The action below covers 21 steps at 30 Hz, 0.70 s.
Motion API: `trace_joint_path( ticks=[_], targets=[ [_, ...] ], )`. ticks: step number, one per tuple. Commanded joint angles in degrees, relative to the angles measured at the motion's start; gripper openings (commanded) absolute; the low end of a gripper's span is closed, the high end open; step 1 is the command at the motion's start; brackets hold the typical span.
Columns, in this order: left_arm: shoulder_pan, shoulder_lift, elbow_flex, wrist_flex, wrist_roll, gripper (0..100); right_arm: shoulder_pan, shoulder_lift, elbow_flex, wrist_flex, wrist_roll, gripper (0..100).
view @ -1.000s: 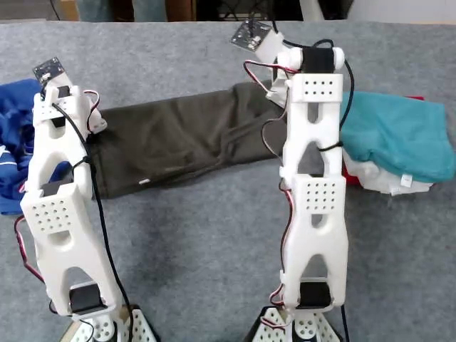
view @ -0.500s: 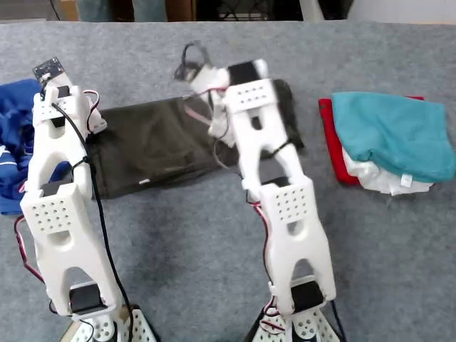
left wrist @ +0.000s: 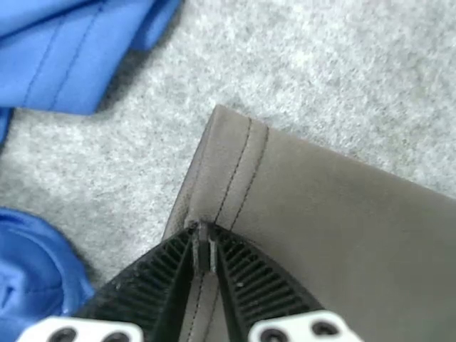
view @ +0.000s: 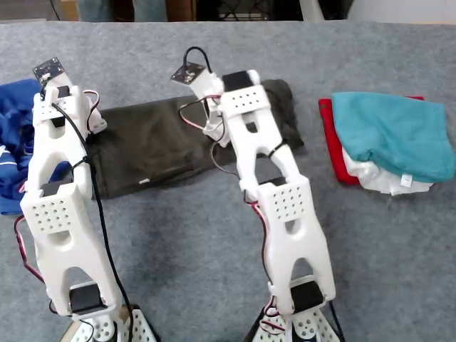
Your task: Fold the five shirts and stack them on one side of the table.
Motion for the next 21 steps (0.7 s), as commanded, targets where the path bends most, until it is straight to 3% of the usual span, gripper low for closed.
trace_joint_path(
  ticks=[1, 5, 12, 16, 21],
  targets=[
    [-1.0, -0.6, -1.8, 4.0, 0.2, 3, 1.7, -3.0, -6.6, 5.5, 0.9, 1.5],
    [-1.2, -0.6, -11.9, 13.4, 0.2, 3, 3.5, -11.6, -4.4, 5.6, 0.2, 1.5],
    [-4.6, -0.1, -42.2, 34.1, 0.2, 6, 3.4, -30.5, 11.3, 5.5, 0.6, 1.5],
    [-8.0, -1.4, -39.3, 33.9, -5.3, 18, 3.9, -35.6, 20.6, 5.5, 0.6, 1.5],
    [-7.2, -2.5, -20.2, 33.8, -13.8, 19, 3.5, -40.0, 28.2, 5.5, 0.6, 1.5]
  ],
)
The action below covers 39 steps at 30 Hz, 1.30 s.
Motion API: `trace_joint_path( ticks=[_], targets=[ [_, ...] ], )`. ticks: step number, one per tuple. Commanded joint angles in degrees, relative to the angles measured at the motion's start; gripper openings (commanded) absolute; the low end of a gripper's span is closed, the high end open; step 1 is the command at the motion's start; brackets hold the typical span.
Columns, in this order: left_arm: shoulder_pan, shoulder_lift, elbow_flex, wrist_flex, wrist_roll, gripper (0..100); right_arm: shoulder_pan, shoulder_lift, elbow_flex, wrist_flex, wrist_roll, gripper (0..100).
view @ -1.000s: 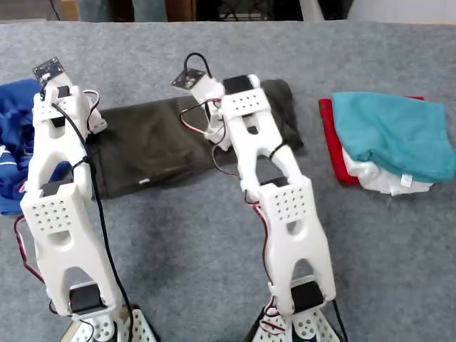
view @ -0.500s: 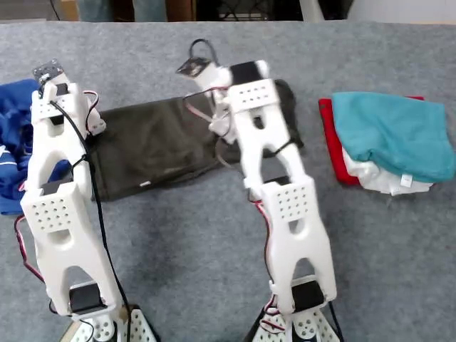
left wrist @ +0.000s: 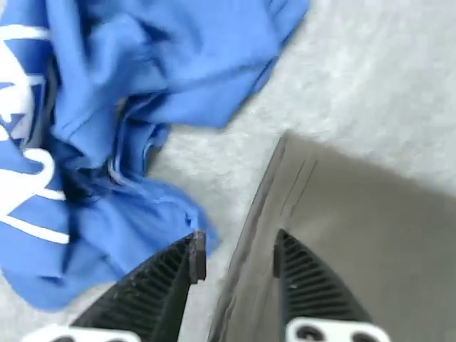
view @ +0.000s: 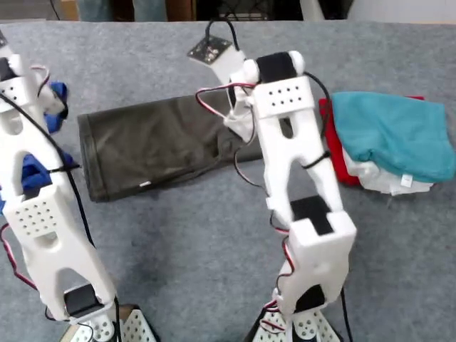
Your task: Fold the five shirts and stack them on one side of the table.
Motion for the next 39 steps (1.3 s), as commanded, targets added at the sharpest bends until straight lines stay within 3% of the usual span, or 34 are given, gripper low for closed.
trace_joint_path(
  ticks=[1, 6, 11, 21, 29, 35, 39],
  targets=[
    [1.8, -2.9, 12.6, 0.8, -4.9, 20, 0.4, -5.3, 3.2, 0.5, 0.2, 1.5],
    [4.9, -2.9, 21.3, 0.6, -5.1, 20, 0.3, -5.8, 4.4, 0.5, -0.1, 1.5],
    [2.0, -2.2, 21.3, 0.4, -3.8, 20, 0.3, -5.8, 4.6, 0.5, -0.1, 1.5],
    [3.2, 4.0, 27.8, -10.8, -3.6, 20, -2.0, -5.8, 4.6, 0.5, -0.1, 1.5],
    [5.3, 12.8, 18.1, -2.5, -3.3, 19, -4.8, -6.1, 4.6, 0.5, -0.2, 1.5],
    [6.0, 17.6, 10.2, 0.6, -3.7, 2, -4.7, -6.2, 4.5, 0.5, -0.2, 1.5],
    [6.0, 17.8, 8.6, 0.6, -3.7, 3, -4.7, -6.2, 4.1, 0.5, -0.2, 1.5]
  ],
)
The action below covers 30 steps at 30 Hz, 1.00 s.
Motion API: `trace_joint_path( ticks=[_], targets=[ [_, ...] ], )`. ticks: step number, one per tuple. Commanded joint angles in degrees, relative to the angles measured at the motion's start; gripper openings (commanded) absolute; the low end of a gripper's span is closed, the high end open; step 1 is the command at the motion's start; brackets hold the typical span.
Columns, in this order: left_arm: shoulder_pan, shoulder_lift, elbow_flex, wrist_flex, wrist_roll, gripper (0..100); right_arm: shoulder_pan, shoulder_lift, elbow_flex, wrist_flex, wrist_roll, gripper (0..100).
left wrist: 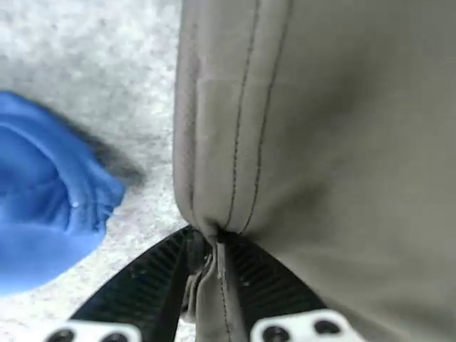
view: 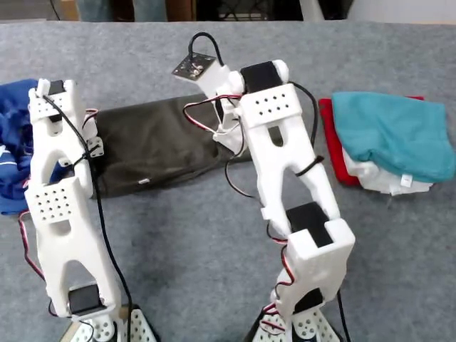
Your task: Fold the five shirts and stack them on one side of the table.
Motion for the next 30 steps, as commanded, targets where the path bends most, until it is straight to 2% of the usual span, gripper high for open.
trace_joint_path(
  ticks=[1, 6, 11, 15, 19, 30],
  targets=[
    [-0.2, 1.7, -1.3, 0.0, 0.1, 3, -0.4, -4.1, -0.5, 0.5, -0.2, 1.5],
    [1.4, 1.5, -5.4, 0.1, 0.2, 3, -0.4, -8.1, -0.5, 0.4, 0.2, 1.5],
    [6.0, -3.2, -10.0, 0.2, 0.4, 3, 2.2, -14.9, -2.2, -0.4, -0.1, 1.5],
    [11.6, -9.1, -9.7, 0.2, 0.4, 3, 8.6, -18.9, -8.7, -1.6, -0.1, 1.5],
    [17.0, -13.4, -9.1, 0.2, 0.5, 3, 17.1, -20.9, -14.4, -7.3, -0.1, 1.5],
    [35.5, -17.8, -15.9, -1.4, 5.4, 3, 37.4, -20.6, -15.0, -16.5, 0.4, 1.5]
  ],
)
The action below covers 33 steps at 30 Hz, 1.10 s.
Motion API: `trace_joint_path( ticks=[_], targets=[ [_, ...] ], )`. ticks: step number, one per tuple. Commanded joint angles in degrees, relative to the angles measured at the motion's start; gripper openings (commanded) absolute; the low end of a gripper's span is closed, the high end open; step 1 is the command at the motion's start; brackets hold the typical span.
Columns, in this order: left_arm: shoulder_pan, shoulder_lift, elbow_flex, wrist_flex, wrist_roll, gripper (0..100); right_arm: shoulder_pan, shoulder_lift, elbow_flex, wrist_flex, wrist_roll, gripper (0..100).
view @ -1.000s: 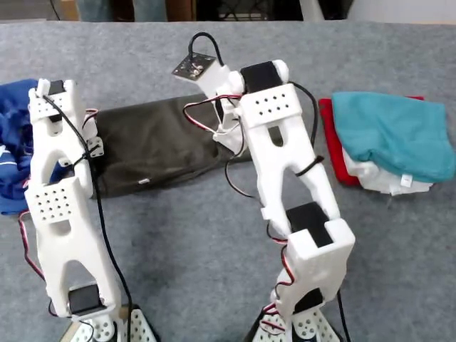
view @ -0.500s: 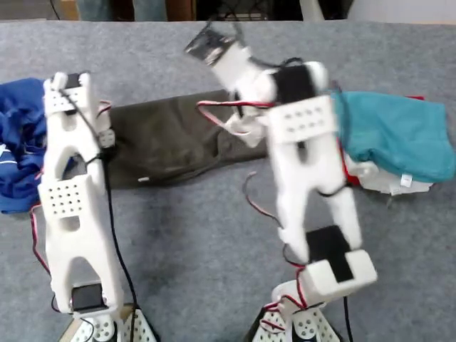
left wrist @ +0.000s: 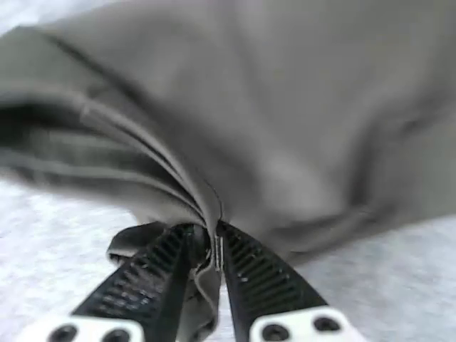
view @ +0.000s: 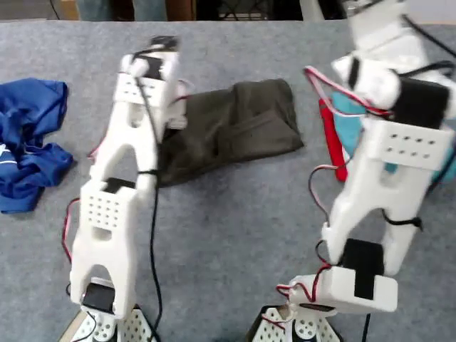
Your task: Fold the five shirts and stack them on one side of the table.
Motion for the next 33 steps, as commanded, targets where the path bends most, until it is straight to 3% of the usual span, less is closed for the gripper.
trace_joint_path(
  ticks=[1, 7, 11, 19, 27, 33],
  targets=[
    [5.6, -2.7, -6.4, -1.6, 1.1, 3, 7.1, -1.6, -2.0, -3.6, 0.4, 1.5],
    [11.4, 0.3, -13.8, -5.5, 1.2, 3, 16.7, 1.5, 0.0, -9.9, 0.4, 1.5],
    [15.5, 3.1, -16.0, -9.8, 1.2, 3, 19.3, 4.5, 0.4, -13.5, 0.4, 1.5],
    [21.0, 8.2, -16.1, -20.5, 1.2, 3, 18.9, 5.6, 0.2, -13.5, 0.4, 1.5],
    [20.5, 10.5, -15.9, -30.1, 8.7, 3, 18.5, 5.6, 0.2, -13.4, 0.4, 1.5],
    [20.6, 12.1, -16.1, -33.7, 9.1, 3, 17.2, 5.6, 0.5, -13.2, 0.4, 1.5]
  ],
)
